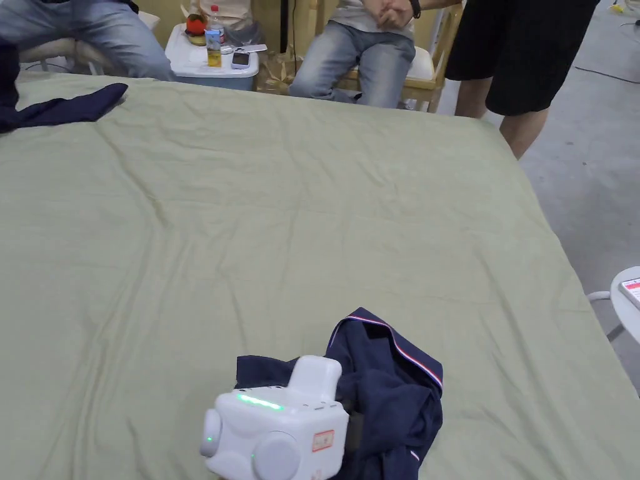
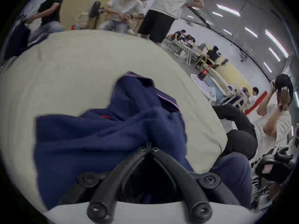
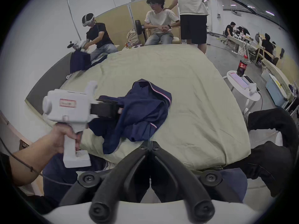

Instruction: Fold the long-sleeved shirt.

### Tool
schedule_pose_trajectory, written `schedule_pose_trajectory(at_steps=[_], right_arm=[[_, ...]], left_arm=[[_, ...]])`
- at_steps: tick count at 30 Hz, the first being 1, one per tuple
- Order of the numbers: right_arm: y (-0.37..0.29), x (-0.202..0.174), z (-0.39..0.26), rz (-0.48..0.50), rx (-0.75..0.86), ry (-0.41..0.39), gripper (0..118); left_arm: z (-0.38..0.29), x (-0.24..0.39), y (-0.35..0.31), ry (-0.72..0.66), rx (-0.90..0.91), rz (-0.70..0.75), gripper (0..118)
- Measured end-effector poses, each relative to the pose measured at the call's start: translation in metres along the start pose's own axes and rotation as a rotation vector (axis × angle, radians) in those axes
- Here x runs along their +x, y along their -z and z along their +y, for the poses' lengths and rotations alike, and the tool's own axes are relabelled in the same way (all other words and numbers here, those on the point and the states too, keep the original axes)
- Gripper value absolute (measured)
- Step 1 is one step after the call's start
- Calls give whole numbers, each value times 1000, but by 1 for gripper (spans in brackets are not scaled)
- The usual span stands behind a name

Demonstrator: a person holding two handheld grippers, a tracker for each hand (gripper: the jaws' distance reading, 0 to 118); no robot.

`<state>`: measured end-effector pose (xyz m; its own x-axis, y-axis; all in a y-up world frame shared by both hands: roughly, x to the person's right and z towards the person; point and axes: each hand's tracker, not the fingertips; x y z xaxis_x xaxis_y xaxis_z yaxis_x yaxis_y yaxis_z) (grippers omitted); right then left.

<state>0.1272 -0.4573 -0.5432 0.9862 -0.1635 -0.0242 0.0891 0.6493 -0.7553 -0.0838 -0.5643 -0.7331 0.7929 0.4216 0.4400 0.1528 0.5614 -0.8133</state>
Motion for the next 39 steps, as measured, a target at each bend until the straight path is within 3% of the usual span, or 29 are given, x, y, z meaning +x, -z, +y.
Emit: schedule_pose_trajectory(at_steps=[9,12,14,17,23,26,29,33,39], right_arm=[[-5,17,-7,-46,-12,41,1],[-5,18,-8,-42,-11,59,1],[-4,17,-8,-38,-14,65,1],[-3,15,-6,-14,3,72,1],[14,7,-9,57,53,110,1],[26,-1,-14,86,31,115,1],[43,-7,-15,107,-9,88,1],[66,-25,27,125,21,-38,1],[137,-43,87,156,-49,-85,1]], left_arm=[[-6,26,62,-24,-63,-56,0],[-4,38,59,66,-86,-4,0],[1,41,39,63,-86,-16,0],[2,32,-23,16,52,-54,0],[-41,-31,-143,-57,252,164,0],[-70,-59,-172,-144,284,184,0],[-88,-76,-184,-206,298,194,0],[-95,-83,-186,-233,286,208,0],[-93,-79,-175,-191,236,219,0]])
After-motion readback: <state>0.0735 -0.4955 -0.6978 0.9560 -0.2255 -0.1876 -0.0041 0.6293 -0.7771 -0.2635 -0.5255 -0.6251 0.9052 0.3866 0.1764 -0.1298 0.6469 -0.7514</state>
